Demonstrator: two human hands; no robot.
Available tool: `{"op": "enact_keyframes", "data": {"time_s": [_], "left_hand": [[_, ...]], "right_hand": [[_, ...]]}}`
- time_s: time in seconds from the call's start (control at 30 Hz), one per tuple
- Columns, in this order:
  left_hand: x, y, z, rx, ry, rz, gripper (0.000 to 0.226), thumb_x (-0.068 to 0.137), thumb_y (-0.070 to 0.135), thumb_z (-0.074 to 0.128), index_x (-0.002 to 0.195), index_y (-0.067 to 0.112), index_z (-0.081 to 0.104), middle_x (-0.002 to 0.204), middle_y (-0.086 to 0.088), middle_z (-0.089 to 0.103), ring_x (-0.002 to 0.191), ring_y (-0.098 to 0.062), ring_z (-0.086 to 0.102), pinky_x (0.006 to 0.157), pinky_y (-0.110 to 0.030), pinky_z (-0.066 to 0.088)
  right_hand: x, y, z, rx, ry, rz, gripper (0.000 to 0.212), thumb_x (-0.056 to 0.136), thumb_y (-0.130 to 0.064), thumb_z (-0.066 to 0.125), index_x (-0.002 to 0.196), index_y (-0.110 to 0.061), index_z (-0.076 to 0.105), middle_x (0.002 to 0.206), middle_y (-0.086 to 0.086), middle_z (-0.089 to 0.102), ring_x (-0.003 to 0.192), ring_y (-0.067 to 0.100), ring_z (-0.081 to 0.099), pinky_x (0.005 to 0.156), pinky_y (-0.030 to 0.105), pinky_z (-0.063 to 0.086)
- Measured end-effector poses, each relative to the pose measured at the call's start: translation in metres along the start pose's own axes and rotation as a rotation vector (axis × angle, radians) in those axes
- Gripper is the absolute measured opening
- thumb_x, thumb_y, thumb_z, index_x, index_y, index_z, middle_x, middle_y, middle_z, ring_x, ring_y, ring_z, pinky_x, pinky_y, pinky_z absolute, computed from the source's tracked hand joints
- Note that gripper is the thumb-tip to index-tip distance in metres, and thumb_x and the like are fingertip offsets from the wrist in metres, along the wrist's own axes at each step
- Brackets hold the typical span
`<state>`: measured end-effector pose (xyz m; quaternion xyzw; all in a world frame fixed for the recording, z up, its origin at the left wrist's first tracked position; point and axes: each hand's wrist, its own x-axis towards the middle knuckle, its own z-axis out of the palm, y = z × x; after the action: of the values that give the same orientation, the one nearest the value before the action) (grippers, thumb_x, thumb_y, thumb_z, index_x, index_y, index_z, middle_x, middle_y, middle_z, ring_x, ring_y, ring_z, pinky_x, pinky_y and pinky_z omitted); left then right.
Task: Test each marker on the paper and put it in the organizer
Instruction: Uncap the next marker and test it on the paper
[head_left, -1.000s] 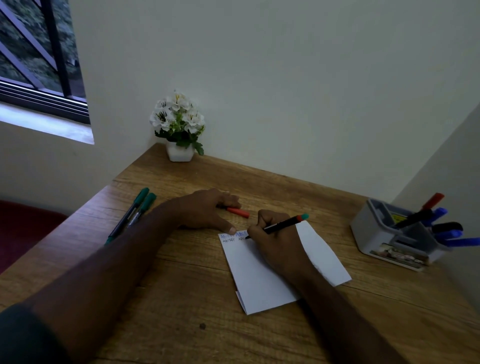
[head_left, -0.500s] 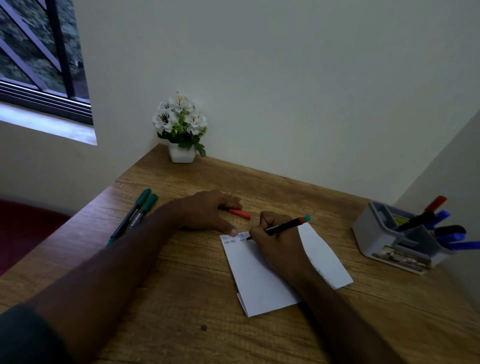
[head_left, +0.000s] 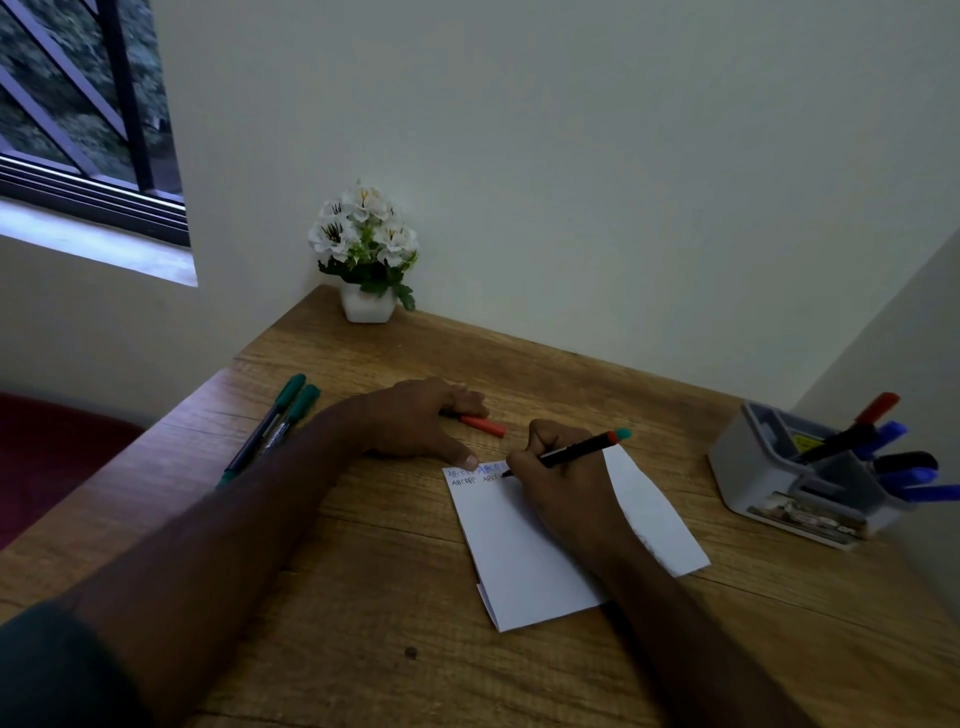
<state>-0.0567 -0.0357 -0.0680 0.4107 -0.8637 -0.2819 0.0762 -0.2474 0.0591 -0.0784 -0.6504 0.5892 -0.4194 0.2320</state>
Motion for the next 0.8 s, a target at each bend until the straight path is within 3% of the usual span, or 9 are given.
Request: {"op": "enact_keyframes", "data": {"time_s": [0.4,0.8], "left_hand": [[0.0003,-0.0003,0.0005,-0.002,0.006,-0.005,0.079,0.079,0.050,0.073,0.148,0.035,0.037,0.159,0.013,0.024,0.148,-0.012,0.016,0.117,-0.034,0.016],[0.0029,-0.0044,0.0014,-0.009,0.000,-0.015,0.081,0.077,0.054,0.074,0.147,0.036,0.038,0.159,0.011,0.026,0.147,-0.014,0.020,0.119,-0.038,0.019]], "right_hand": [[0.0021,0.0002,0.0012,-0.013,0.014,-0.015,0.035,0.083,-0.007,0.065,0.056,-0.018,0.044,0.048,-0.012,0.048,0.050,0.002,0.045,0.047,0.016,0.033],[0.0015,-0.0027,0.0003,-0.030,0.019,0.005,0.033,0.084,-0.007,0.063,0.059,-0.015,0.044,0.052,-0.007,0.047,0.049,0.001,0.044,0.046,0.015,0.035]]}}
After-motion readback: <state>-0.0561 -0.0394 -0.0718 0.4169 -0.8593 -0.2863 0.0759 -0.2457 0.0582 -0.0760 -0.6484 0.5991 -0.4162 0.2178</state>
